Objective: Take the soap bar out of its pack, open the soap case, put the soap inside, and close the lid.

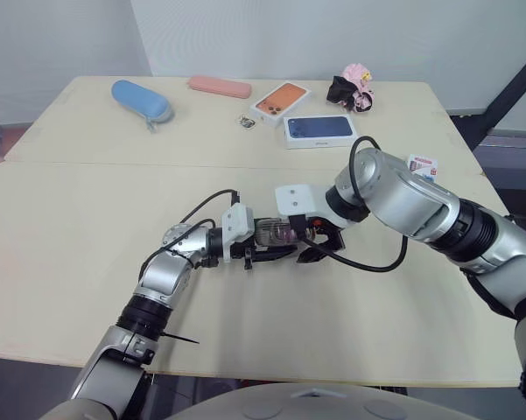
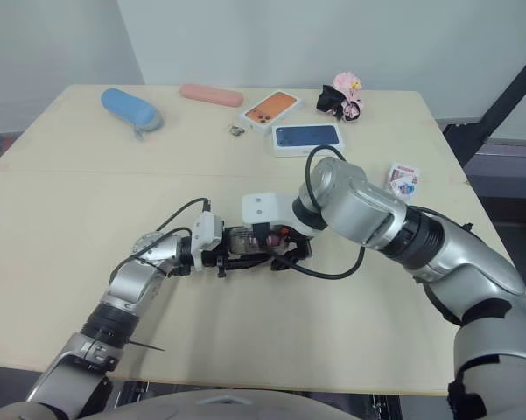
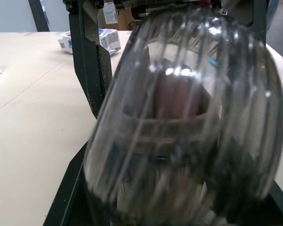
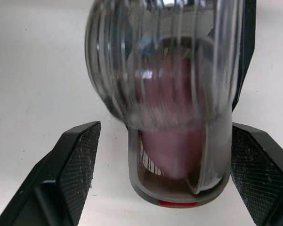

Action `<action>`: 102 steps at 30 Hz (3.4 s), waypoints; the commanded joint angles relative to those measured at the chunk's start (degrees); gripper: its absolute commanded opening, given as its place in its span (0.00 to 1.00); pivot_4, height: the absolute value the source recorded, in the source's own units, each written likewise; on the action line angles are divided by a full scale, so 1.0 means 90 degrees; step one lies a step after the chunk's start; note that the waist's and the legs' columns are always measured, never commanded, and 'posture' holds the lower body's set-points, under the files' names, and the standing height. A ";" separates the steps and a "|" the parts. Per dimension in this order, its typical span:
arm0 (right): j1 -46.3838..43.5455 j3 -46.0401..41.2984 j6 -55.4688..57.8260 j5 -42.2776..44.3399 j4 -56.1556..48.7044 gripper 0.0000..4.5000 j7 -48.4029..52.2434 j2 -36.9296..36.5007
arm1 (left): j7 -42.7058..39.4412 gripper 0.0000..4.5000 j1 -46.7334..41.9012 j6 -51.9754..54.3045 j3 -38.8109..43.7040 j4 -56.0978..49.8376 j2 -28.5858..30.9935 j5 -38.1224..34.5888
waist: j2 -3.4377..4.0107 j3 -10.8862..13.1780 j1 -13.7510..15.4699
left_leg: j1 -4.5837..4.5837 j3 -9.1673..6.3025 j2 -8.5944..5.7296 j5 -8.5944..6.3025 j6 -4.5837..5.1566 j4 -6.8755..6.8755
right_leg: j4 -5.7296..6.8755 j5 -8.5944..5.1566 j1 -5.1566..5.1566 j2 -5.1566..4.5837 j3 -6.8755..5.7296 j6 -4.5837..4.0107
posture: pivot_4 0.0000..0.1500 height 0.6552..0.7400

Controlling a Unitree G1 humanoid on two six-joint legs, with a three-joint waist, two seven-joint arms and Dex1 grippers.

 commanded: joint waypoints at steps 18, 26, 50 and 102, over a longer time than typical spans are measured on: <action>0.0501 -0.1928 -0.0771 0.0741 -0.0478 0.95 0.0099 -0.0912 | 0.0016 0.43 0.0043 0.0184 0.0225 -0.0402 0.0174 -0.0303 | -0.0002 0.0002 0.0006 | 0.0001 0.0002 0.0001 0.0000 -0.0001 -0.0005 | -0.0007 0.0000 -0.0002 0.0001 0.0003 0.0000 | 1.00 1.00; 0.0255 -0.1787 0.0234 0.0970 -0.1003 0.95 -0.0355 -0.0503 | 0.0058 0.43 0.0000 0.0369 0.0231 -0.0436 0.0143 -0.0355 | -0.0001 0.0002 0.0005 | 0.0003 0.0002 0.0000 0.0000 -0.0002 -0.0007 | -0.0013 0.0000 -0.0004 0.0002 0.0004 0.0000 | 1.00 1.00; -0.0389 -0.0897 0.0512 0.0865 -0.0666 0.95 -0.1473 0.0590 | 0.0227 0.43 -0.0096 0.0543 0.0248 -0.0387 0.0096 -0.0375 | 0.0001 0.0006 0.0064 | 0.0001 0.0003 -0.0002 -0.0002 -0.0009 -0.0024 | -0.0020 0.0000 -0.0006 0.0002 0.0001 0.0001 | 1.00 1.00; 0.1418 -0.2607 -0.0884 0.1722 -0.0502 0.44 -0.1191 -0.0002 | -0.0011 0.43 0.0151 -0.0355 0.0370 0.0031 0.0280 -0.0245 | -0.0002 0.0006 0.0079 | 0.0004 0.0005 -0.0001 0.0000 -0.0013 -0.0041 | -0.0028 0.0000 -0.0005 0.0004 0.0001 0.0001 | 1.00 1.00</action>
